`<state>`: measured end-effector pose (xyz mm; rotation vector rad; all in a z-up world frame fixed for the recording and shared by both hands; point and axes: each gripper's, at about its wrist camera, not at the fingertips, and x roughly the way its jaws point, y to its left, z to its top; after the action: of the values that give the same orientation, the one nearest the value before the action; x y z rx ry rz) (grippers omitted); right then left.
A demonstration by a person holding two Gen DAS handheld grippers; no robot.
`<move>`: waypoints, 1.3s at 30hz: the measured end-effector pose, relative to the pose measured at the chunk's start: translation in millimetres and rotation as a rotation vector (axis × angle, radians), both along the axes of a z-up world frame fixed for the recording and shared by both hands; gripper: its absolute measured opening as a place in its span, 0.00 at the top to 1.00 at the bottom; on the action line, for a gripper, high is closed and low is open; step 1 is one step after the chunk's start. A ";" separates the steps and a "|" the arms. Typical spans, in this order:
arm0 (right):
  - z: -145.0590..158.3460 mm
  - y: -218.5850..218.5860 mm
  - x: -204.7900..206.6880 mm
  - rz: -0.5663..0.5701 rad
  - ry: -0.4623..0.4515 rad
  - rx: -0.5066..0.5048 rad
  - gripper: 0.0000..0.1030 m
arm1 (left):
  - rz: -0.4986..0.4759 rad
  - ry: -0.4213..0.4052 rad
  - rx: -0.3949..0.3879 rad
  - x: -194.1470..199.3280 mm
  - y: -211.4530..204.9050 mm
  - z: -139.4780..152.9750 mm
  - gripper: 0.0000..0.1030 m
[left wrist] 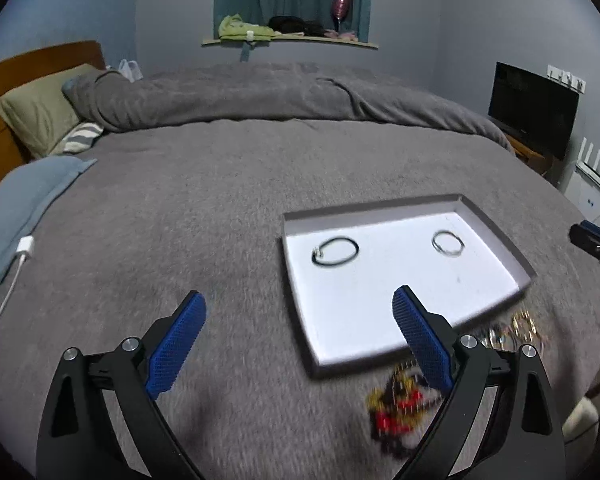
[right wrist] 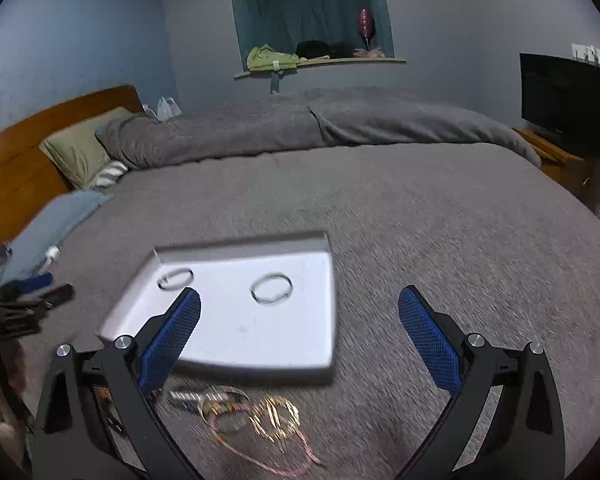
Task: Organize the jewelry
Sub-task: 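Move the left tool to the dark beaded bracelets, then grasp the thin dark bead bracelet with the left tool while the right tool grasps the red charm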
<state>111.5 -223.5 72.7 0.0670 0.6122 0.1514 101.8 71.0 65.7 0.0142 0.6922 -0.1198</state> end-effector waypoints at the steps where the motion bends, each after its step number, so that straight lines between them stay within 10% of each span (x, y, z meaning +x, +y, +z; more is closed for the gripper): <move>1: -4.4 0.3 -4.5 0.006 0.013 -0.016 0.05 | -0.010 0.009 -0.003 -6.5 -0.4 -3.5 0.09; 21: -73.0 -9.6 -54.7 0.095 0.169 0.026 0.05 | -0.137 0.150 0.034 -27.0 -46.1 -52.2 0.12; 29: -72.4 -10.5 -55.2 0.103 0.158 0.018 0.05 | -0.164 0.203 0.011 -13.6 -48.5 -57.4 0.70; 39: -71.0 -1.3 -56.2 0.136 0.152 -0.001 0.05 | -0.210 0.242 0.027 -9.4 -58.9 -67.3 0.90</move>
<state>55.2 -224.8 1.7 0.0358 0.7690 0.2799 92.3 12.1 -1.6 0.0997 0.9336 -0.3179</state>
